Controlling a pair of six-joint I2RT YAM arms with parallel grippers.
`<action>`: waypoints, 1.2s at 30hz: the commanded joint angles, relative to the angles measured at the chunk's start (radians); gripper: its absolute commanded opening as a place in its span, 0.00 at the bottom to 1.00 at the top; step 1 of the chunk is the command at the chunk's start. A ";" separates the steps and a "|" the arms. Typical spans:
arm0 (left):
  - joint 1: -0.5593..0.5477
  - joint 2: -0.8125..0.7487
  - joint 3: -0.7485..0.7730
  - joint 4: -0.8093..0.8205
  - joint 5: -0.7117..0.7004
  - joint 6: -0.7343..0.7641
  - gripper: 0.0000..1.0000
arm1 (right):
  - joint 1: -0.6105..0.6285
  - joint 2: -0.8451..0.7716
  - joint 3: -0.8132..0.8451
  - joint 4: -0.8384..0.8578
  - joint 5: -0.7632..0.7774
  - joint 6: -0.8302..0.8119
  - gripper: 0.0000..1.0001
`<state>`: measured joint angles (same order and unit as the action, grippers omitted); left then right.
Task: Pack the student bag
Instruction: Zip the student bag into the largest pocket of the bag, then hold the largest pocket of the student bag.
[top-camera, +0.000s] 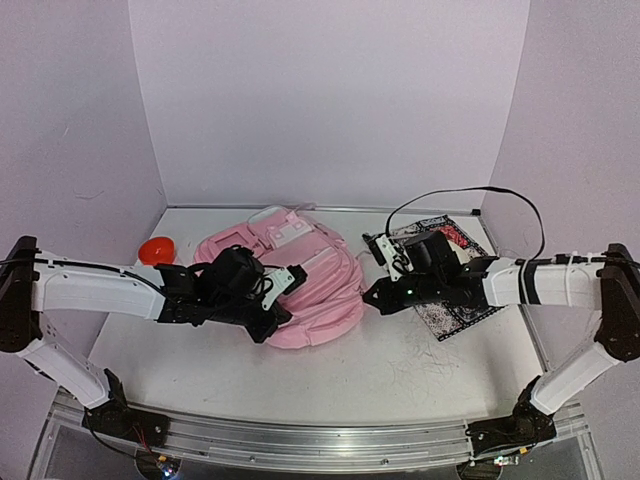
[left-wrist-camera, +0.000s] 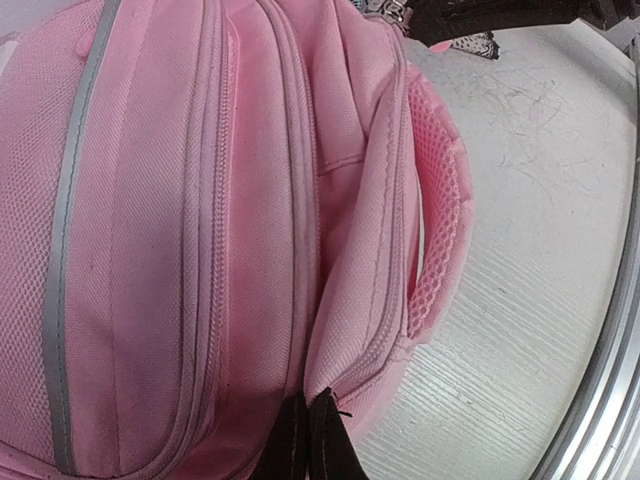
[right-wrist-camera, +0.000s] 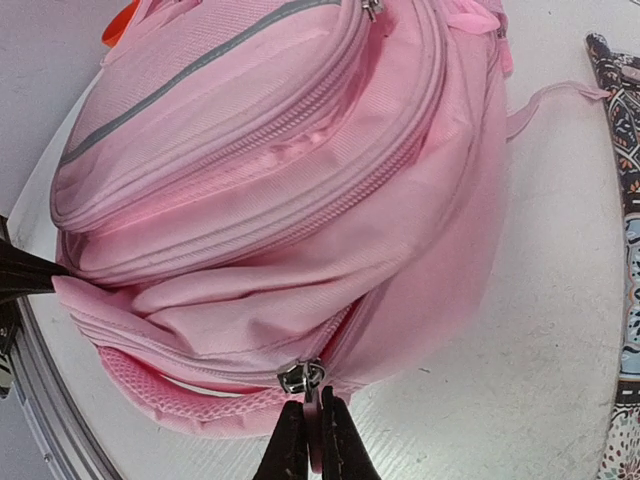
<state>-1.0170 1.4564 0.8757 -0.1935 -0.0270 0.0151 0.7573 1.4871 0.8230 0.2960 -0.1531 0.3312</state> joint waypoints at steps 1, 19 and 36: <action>0.022 -0.057 -0.025 -0.162 -0.114 -0.085 0.00 | -0.081 -0.032 0.060 -0.132 0.059 -0.060 0.00; 0.119 -0.016 0.024 -0.115 -0.287 -0.194 0.25 | 0.283 0.069 0.057 0.027 -0.159 0.137 0.00; 0.133 -0.241 -0.078 -0.172 -0.193 -0.914 0.80 | 0.303 0.444 0.476 0.121 -0.174 0.154 0.00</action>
<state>-0.8845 1.2493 0.8376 -0.3564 -0.2353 -0.6129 1.0550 1.9059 1.2025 0.3553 -0.2882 0.4807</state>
